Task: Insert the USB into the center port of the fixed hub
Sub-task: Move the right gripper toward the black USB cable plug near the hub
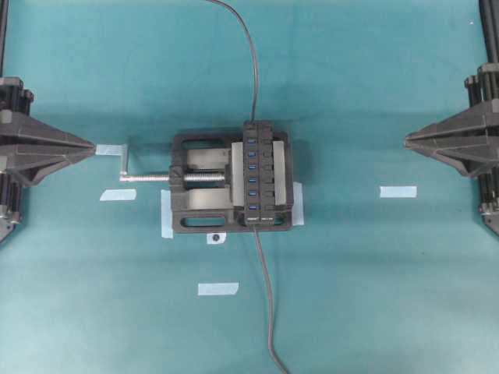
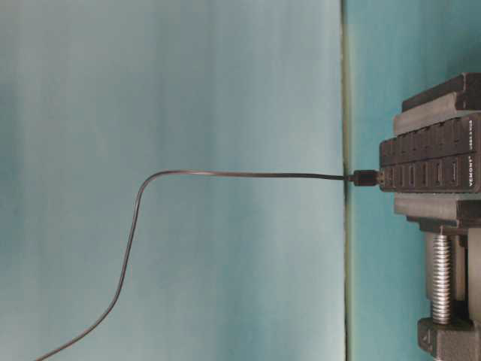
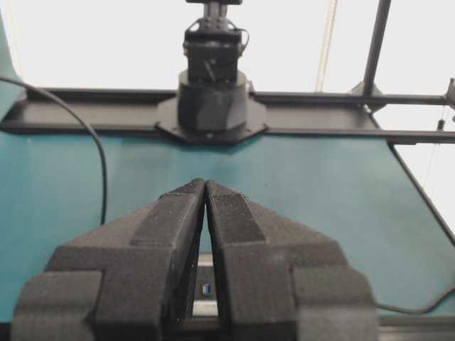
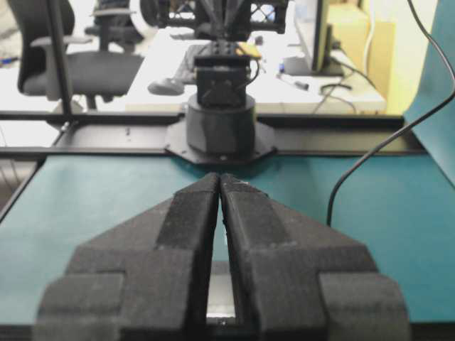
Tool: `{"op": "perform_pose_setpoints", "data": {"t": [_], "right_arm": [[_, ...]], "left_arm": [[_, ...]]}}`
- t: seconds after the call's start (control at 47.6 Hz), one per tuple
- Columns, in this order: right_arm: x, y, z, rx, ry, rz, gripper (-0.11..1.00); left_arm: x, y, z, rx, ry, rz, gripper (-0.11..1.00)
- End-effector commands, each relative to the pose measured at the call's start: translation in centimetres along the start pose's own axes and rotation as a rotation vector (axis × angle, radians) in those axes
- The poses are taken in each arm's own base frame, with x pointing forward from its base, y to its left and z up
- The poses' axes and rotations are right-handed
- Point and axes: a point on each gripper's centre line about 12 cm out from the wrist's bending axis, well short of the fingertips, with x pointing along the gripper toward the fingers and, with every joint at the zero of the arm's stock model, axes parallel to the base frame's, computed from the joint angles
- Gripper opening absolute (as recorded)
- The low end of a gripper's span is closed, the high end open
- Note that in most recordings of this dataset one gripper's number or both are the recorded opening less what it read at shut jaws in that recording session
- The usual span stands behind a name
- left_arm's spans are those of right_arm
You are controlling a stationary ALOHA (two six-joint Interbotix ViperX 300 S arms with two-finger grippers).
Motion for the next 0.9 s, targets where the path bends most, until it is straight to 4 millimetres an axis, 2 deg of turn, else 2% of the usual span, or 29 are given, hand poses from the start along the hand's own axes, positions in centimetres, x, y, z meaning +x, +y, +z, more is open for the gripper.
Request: {"op": "perform_pose_setpoints", "data": {"t": [0.0,0.063,0.126,0.252,0.568,0.736,0.883], "right_arm": [[0.1,-0.1,0.2,0.004,-0.012,-0.004,0.16],[-0.1,-0.2,-0.3,0.034,-0.002,-0.011,0.17],[-0.2,-0.3,-0.9,0.094,0.015,-0.021,0.07],[-0.3,-0.3,-1.4,0.173,0.032,-0.027,0.0],[-0.4,-1.0,-2.4,0.2,0.128,-0.067,-0.01],[0.3,-2.1,-3.3,0.207,0.321,-0.134,-0.01],[0.7,-2.6,-4.0,0.199,0.451,-0.164,-0.01]], "left_arm": [[0.0,-0.1,-0.3,-0.013,0.006,-0.007,0.13],[0.0,-0.2,-0.4,-0.025,0.008,-0.01,0.07],[0.0,-0.2,-0.4,-0.032,0.008,-0.012,0.0],[0.1,-0.3,-0.5,-0.033,0.02,-0.013,0.0],[0.0,-0.2,-1.1,-0.034,0.114,-0.009,0.0],[-0.1,-0.2,-2.4,-0.035,0.241,-0.005,0.0],[-0.2,-0.1,-2.6,-0.034,0.293,-0.002,0.0]]}}
